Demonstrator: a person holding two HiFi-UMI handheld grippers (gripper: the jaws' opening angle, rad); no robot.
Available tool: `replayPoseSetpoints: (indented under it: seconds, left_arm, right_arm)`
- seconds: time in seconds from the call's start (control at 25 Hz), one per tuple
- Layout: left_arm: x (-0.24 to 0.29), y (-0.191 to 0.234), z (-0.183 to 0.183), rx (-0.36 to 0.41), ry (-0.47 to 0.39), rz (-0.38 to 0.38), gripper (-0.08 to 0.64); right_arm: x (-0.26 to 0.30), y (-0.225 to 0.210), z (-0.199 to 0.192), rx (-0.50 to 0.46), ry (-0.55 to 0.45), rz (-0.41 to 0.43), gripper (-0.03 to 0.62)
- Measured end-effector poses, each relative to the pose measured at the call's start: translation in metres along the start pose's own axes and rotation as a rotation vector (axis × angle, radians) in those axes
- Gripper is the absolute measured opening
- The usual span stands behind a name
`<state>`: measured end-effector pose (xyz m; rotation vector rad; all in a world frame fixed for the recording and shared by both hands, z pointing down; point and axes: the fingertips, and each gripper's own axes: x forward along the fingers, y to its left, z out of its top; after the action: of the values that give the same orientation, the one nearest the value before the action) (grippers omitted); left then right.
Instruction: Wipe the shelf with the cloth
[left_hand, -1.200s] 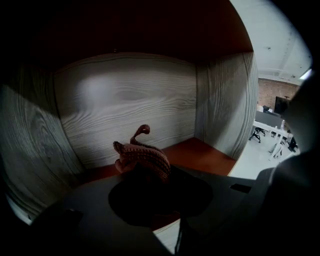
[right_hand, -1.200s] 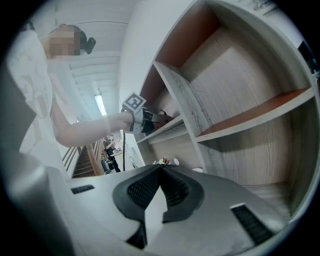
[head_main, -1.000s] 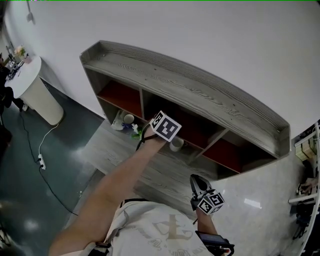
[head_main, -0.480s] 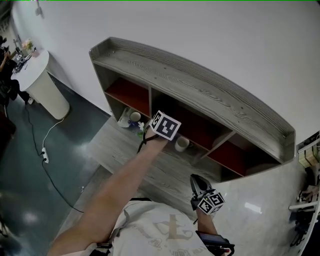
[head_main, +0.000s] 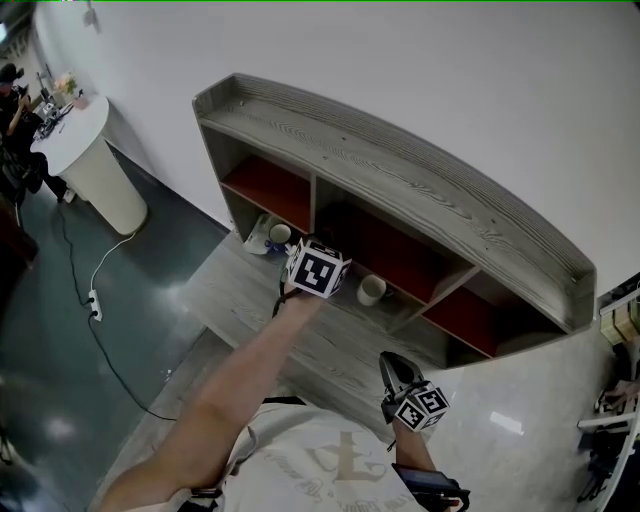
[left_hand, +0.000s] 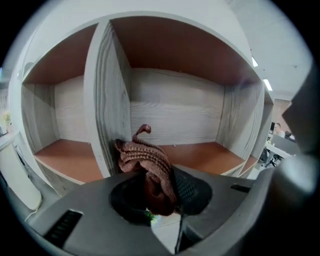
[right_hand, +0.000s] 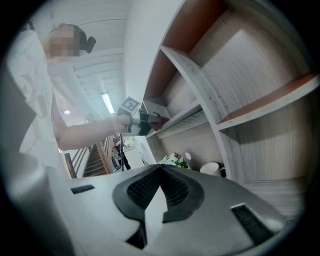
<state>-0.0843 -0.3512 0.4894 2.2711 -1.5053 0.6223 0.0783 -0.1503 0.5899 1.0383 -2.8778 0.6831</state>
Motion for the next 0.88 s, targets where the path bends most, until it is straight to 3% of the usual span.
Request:
replayPoseSetpoints:
  seconds: [0.4, 0.64, 0.88]
  left_arm:
    - [-0.04, -0.008, -0.049, -0.061, -0.139, -0.091, 0.095]
    - [-0.073, 0.0, -0.097, -0.117, -0.186, -0.091, 0.095]
    - [-0.107, 0.032, -0.131, -0.178, -0.212, -0.035, 0.095]
  right_arm:
    - [0.022, 0.014, -0.005, -0.008, 0.034, 0.053, 0.005]
    - [0.042, 0.027, -0.009, -0.014, 0.058, 0.103, 0.005]
    - [0.061, 0.04, -0.013, -0.027, 0.082, 0.151, 0.005]
